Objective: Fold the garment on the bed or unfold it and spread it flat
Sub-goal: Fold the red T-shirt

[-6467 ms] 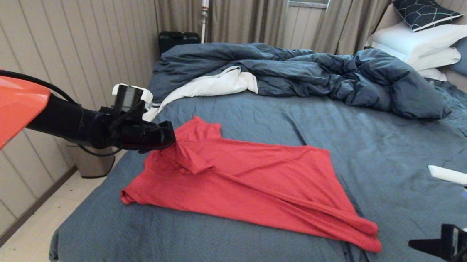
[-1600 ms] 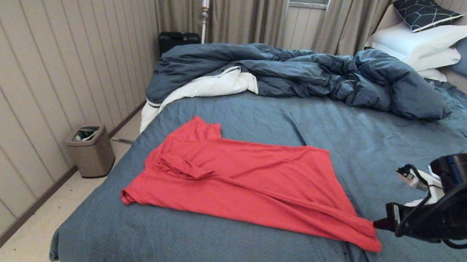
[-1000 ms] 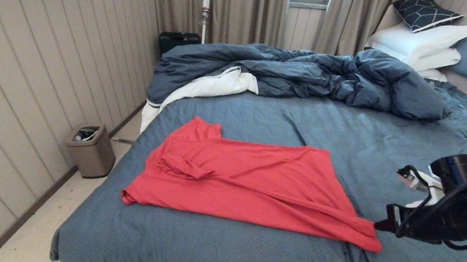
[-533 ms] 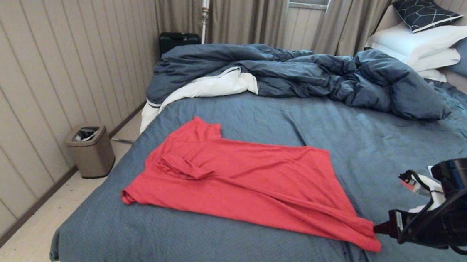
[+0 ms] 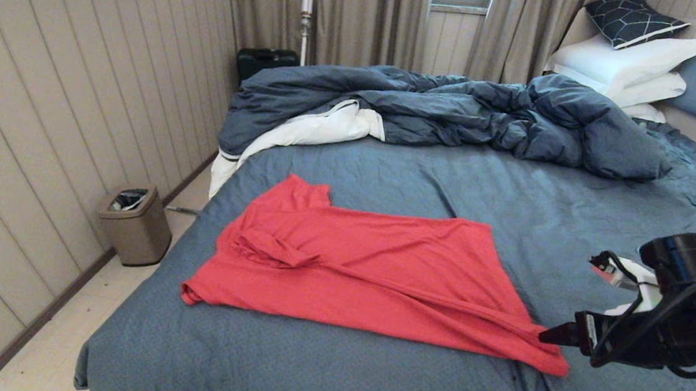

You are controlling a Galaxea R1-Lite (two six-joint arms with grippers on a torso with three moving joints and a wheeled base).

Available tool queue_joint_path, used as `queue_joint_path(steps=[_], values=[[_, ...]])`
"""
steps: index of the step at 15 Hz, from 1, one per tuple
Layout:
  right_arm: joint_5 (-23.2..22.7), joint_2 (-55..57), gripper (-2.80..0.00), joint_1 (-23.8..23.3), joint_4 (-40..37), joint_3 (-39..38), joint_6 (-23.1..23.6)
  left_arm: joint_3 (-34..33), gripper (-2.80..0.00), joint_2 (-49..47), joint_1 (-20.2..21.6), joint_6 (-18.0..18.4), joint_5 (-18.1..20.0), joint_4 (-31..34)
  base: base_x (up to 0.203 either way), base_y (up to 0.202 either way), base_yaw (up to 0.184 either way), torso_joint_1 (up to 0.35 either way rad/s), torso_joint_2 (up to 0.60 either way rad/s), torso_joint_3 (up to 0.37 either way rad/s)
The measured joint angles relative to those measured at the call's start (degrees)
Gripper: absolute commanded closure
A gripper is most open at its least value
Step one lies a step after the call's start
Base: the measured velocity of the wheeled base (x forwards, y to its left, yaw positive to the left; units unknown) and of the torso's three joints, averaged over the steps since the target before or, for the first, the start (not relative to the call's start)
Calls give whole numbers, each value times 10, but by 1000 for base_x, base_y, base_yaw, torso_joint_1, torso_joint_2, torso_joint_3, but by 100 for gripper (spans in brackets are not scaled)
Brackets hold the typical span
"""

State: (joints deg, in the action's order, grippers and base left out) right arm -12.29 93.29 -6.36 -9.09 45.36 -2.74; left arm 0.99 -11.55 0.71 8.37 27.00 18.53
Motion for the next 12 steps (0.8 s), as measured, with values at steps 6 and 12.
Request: queue_joint_path(steps=[6, 12], values=[[-36, 6, -280, 5, 3, 0, 1, 0, 0, 104, -1, 8, -181, -21, 0, 0, 0, 0, 0, 0], [-35, 6, -280, 13, 0, -5, -2, -12, 0, 115, 0, -39, -270, -88, 0, 0, 0, 0, 0, 0]])
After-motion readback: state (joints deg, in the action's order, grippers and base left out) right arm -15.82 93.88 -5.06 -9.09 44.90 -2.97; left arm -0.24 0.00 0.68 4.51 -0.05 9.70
